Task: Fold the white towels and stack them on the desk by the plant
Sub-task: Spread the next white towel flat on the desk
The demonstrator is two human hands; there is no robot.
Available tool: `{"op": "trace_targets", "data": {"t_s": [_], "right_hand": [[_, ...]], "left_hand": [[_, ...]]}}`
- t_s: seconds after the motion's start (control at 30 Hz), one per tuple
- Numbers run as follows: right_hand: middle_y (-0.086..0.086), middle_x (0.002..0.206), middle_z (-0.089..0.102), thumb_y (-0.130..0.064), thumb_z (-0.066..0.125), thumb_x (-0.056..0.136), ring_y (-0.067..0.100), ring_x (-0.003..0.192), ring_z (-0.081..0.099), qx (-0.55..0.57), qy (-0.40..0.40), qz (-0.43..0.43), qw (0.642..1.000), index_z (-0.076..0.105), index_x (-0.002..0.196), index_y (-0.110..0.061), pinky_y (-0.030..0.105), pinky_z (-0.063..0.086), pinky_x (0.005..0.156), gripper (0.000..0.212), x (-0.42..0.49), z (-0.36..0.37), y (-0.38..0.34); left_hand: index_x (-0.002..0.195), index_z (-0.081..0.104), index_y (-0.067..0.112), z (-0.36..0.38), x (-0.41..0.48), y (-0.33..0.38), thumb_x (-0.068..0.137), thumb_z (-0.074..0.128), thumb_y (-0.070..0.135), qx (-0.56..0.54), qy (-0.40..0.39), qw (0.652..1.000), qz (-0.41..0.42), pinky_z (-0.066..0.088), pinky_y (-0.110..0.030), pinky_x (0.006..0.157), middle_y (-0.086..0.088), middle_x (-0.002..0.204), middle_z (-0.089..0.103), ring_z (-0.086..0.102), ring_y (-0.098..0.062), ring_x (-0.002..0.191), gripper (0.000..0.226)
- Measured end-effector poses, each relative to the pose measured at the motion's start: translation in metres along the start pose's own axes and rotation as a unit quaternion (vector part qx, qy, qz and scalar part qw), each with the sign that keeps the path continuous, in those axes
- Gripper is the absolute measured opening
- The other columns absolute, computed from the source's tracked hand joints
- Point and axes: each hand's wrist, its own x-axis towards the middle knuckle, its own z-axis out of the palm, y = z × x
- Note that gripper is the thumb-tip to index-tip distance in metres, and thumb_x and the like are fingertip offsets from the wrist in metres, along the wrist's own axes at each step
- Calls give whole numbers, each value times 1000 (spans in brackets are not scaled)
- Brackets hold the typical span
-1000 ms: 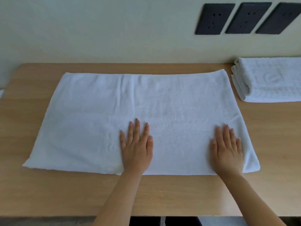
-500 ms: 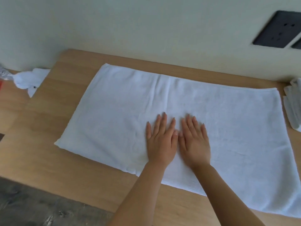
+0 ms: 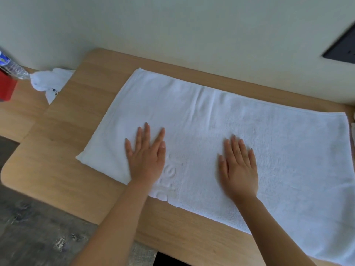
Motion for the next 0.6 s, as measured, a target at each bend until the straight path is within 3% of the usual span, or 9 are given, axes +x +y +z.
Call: {"op": "trace_targets", "data": {"t_s": [0.2, 0.27, 0.33, 0.43, 0.53, 0.6], "right_hand": [[1, 159, 16, -41, 16, 101, 15, 148, 5, 3, 5, 1, 1000, 23, 152, -18, 36, -1, 120, 57, 1, 0, 1], [3, 158, 19, -40, 18, 100, 16, 148, 7, 7, 10, -5, 1000, 26, 151, -16, 37, 1, 120, 57, 1, 0, 2], [6, 156, 26, -37, 22, 98, 16, 146, 12, 47, 21, -5, 999, 34, 148, -13, 39, 9, 121, 57, 5, -4, -1], [9, 152, 36, -28, 31, 97, 18, 144, 21, 150, 80, -7, 985, 45, 141, -8, 41, 28, 114, 51, 31, -15, -13], [12, 153, 33, -21, 29, 99, 22, 146, 18, 179, 122, -37, 976, 43, 141, -6, 39, 20, 118, 47, 76, -21, -25], [14, 153, 31, -21, 24, 97, 26, 146, 16, 179, 112, -42, 977, 42, 142, -4, 40, 14, 119, 51, 106, -17, -28]], "left_hand": [[152, 1, 33, -14, 13, -76, 98, 1, 48, 20, -7, 998, -66, 1, -48, 119, -8, 161, -1, -2, -23, 148, 56], [154, 3, 23, -17, 18, -79, 100, 7, 44, 11, -16, 994, -105, 1, -48, 119, -11, 161, -1, -3, -23, 148, 58], [153, 12, 10, -20, 25, -58, 102, 18, 38, -12, 27, 993, -116, 0, -50, 119, -15, 160, 3, 0, -26, 148, 58], [148, 27, 4, -25, 37, 15, 98, 20, 39, -89, 96, 991, 31, -1, -49, 115, -19, 157, 14, 9, -32, 146, 61], [150, 23, 11, -24, 56, 91, 98, 17, 39, -119, 70, 972, 188, -7, -43, 116, -10, 159, 7, 1, -24, 147, 59], [152, 18, 16, -16, 73, 118, 97, 6, 42, -100, 35, 970, 220, -9, -41, 117, -6, 160, 4, -4, -20, 148, 62]]}}
